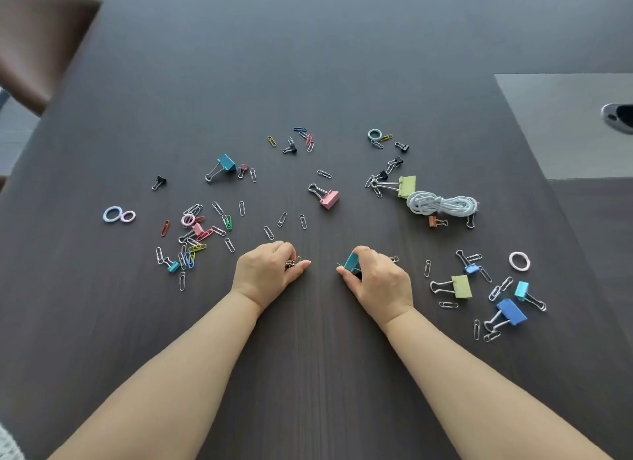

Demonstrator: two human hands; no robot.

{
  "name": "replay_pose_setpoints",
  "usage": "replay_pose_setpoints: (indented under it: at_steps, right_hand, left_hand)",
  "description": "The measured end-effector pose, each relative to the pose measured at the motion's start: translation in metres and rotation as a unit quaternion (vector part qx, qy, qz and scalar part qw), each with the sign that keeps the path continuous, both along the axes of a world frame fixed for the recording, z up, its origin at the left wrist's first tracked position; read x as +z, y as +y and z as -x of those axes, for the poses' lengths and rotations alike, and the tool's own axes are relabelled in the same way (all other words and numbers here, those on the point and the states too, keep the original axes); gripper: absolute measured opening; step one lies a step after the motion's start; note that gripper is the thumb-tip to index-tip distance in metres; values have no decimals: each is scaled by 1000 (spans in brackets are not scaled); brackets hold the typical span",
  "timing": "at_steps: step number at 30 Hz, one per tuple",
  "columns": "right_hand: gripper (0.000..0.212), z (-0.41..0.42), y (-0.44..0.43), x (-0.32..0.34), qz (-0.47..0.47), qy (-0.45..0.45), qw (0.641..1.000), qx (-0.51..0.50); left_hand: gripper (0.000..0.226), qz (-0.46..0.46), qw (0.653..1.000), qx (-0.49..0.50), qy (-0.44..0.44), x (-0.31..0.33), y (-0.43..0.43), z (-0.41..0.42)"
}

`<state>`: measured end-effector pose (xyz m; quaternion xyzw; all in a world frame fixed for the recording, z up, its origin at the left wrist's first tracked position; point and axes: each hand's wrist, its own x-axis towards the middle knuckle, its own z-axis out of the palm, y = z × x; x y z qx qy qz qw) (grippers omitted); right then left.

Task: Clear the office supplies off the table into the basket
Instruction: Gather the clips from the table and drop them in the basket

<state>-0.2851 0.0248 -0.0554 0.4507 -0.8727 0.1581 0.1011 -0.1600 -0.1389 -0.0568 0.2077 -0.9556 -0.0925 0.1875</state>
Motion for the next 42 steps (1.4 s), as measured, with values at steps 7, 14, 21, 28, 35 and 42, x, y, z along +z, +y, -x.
replay_pose_setpoints:
  at_steps: [7, 14, 21, 28, 35, 42]
  right_hand:
    - [39, -10, 6, 16, -11, -105, 994, 2]
    - [37, -58, 16, 55, 50, -254, 966, -10]
    - [33, -150, -42, 128, 125, -321, 934, 91]
    - [32, -284, -107, 177, 148, -344, 902, 216]
    - [35, -391, -133, 179, 87, -319, 888, 321]
    - [34, -429, -155, 172, 6, -260, 907, 331]
  left_hand:
    - [37, -78, 994, 73, -6, 10, 18, -14]
    - [46, -178, 968, 153, 92, 40, 39, -95]
    - [33, -147, 948, 201, 197, 132, 21, -200]
    - [39, -56, 939, 297, 164, 184, -3, -351]
    - [19, -180, 933, 310, 30, 168, -11, -461]
    - [62, -162, 940, 294, -67, 165, -19, -497]
